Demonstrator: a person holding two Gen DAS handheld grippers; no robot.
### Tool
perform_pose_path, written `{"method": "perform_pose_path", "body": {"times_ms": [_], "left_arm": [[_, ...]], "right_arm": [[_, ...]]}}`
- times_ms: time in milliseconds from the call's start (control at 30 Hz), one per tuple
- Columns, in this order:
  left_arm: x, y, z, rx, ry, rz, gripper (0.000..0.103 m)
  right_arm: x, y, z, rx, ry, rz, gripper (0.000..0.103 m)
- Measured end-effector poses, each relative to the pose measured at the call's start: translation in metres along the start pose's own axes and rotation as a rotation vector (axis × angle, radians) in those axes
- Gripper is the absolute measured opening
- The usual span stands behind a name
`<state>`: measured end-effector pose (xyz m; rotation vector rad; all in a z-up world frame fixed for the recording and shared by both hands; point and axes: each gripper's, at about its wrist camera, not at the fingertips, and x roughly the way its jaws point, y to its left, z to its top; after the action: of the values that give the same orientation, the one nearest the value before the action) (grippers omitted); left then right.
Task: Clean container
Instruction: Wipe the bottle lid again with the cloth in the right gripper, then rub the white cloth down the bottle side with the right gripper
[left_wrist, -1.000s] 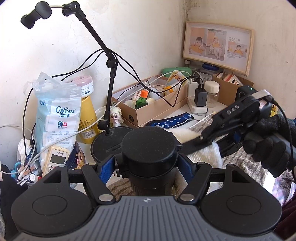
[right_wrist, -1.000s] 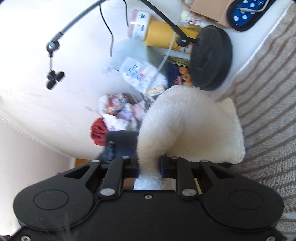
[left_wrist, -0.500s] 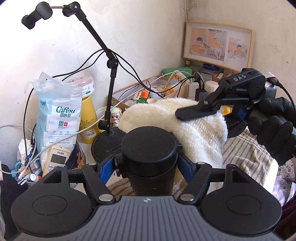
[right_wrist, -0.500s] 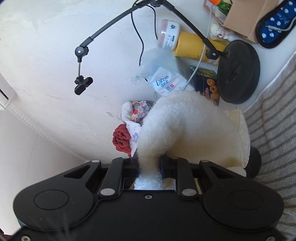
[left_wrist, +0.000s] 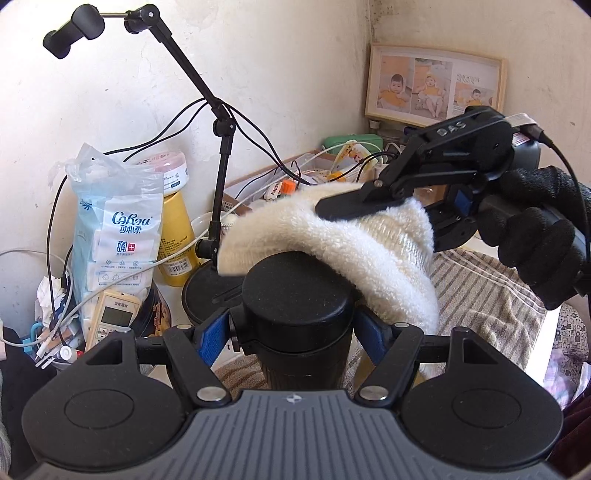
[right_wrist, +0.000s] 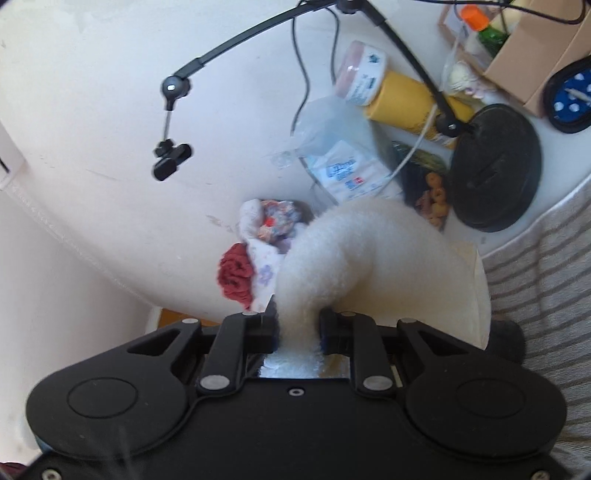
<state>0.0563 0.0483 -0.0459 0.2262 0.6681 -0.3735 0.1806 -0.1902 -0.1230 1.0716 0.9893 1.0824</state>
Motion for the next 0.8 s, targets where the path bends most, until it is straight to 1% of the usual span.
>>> {"method": "perform_pose_path", "body": {"times_ms": [233,333,400,500,800], "left_arm": [[-0.001,0.001,0.000,-0.001,-0.001,-0.003,0.072],[-0.002,0.002,0.000,-0.004,0.000,-0.004,0.072],[-0.003,0.002,-0.001,-0.006,0.000,-0.004,0.072],[-0.003,0.002,-0.002,-0.010,-0.001,-0.003,0.072],[-0.003,-0.001,-0.003,-0.008,-0.007,0.004,0.072]], "right_arm": [[0.004,-0.030,-0.004,0.072,0.014,-0.048,0.017],[0.007,-0.047,-0.010,0.092,0.034,-0.114,0.017],[0.007,-0.062,-0.015,0.136,0.038,-0.129,0.017],[0.008,-0.074,-0.021,0.151,0.044,-0.168,0.017],[0.020,-0.096,-0.024,0.097,0.091,-0.358,0.017]]}}
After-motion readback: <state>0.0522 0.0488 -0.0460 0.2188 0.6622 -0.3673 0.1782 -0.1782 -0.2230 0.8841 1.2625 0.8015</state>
